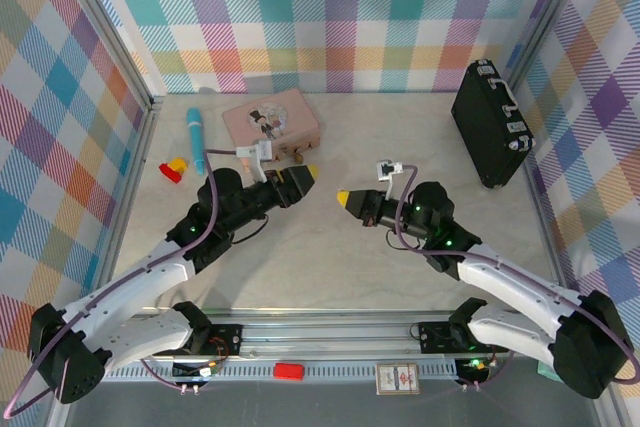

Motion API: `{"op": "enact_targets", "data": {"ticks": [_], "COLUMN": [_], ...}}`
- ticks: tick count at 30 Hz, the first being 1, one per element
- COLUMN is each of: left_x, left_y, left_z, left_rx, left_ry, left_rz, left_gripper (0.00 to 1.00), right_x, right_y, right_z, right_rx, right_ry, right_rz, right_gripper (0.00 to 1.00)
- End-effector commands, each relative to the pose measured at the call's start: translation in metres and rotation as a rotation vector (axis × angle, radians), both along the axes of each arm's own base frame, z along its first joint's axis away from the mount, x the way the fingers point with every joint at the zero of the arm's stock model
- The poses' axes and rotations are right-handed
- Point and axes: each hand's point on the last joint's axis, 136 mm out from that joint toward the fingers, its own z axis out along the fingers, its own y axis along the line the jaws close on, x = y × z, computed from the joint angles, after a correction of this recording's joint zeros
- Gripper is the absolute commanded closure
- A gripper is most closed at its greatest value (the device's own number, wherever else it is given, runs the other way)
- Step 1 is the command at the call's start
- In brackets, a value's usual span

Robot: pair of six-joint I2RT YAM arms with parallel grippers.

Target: Unlock the padlock with the key

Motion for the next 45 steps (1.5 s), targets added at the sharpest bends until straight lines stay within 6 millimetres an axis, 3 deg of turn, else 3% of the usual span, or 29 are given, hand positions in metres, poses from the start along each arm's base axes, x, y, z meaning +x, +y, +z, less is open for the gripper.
{"op": "enact_targets", "data": {"ticks": [1,7,12,20,27,32,41,45], "left_x": [0.009,0.033,0.065,0.131,0.165,0.186,0.207,0.219], "left_y": [0.022,0.038,0.051,0.031,0.030,0.029,0.053,0.054], "left_z": [-0.022,-0.059,-0.108,-0.165,-0.225,-0.236,-0.268,-0.276], "left_rx": [0.099,0.228,0.282,0.231,0.209,0.245,0.237,0.240], "left_ry": [0.053,0.149,0.213,0.194,0.272,0.270,0.358,0.385], "left_rz": [0.116,0.263,0.455,0.631,0.732,0.775,0.885,0.893], "left_gripper": [0.41,0.41,0.39,0.38,0.37,0.36,0.36,0.37], "right_x": [0.001,-0.003,-0.013,-0.031,-0.051,-0.063,-0.075,-0.079], "right_y": [-0.007,-0.021,-0.033,-0.050,-0.064,-0.072,-0.079,-0.082], "right_z": [0.007,-0.002,-0.002,0.003,0.012,0.017,0.022,0.021], "right_rx": [-0.068,-0.161,-0.187,-0.165,-0.126,-0.109,-0.091,-0.080], "right_ry": [-0.075,-0.094,-0.111,-0.138,-0.161,-0.179,-0.200,-0.199], "right_rz": [-0.024,-0.057,-0.070,-0.083,-0.081,-0.077,-0.063,-0.064], "right_gripper": [1.00,1.00,1.00,1.00,1.00,1.00,1.00,1.00]}}
